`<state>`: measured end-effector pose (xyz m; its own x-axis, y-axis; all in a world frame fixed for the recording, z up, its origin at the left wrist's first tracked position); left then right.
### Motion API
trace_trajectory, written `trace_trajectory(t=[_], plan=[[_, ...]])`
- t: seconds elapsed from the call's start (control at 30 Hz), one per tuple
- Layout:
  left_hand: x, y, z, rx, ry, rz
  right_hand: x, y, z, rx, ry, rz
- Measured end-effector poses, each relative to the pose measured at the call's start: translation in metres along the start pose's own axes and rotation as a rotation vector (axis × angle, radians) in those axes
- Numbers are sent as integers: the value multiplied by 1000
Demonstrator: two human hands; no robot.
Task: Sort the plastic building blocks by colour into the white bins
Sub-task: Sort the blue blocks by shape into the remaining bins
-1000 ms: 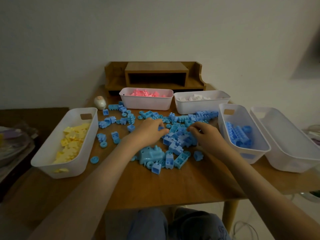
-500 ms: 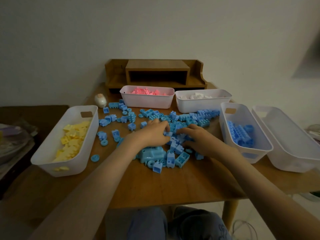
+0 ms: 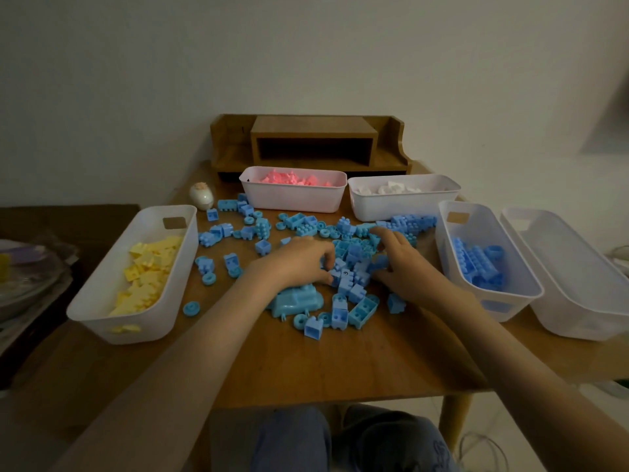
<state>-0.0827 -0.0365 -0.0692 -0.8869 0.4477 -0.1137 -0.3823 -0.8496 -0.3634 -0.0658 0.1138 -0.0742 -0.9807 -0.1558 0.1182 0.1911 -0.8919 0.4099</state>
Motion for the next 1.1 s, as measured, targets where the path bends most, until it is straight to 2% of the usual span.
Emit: trace_trajectory(t=[0.1,0.17,0.23,0.37,0.67,0.83,1.0,1.1], plan=[[0,0,1,2,-14,12,-1,0,4,58,-19,-18],[0,1,3,-4,-33,17,-3,5,8,4,-18,34],[-2,3,4,-19,-39,28,-5,12,6,-82,56,96],[-4,6,6,-58,-33,61,-9,17,-6,-89,189,115],[-9,14,11,-128,-60,142,-7,21,-7,-130,92,121],[-10,8,14,-143,-70,154,-6,23,-12,-209,127,134],[-10,-3,19,-197,-196,125,-8,33,-13,-308,107,241],[-8,-9,23,-190,-215,115,-10,33,-5,-299,96,232]])
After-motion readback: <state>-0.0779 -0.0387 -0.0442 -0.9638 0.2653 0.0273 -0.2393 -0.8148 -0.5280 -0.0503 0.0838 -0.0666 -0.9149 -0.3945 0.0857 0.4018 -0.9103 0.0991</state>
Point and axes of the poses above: each hand's wrist, its own x-axis towards the middle knuckle, its own z-axis out of the back of the hand, y = z × x, the point moved 7 cm from there along x, towards the middle knuckle, and after that the axes turned 5 degrees about -x, right-handed, at the moved point
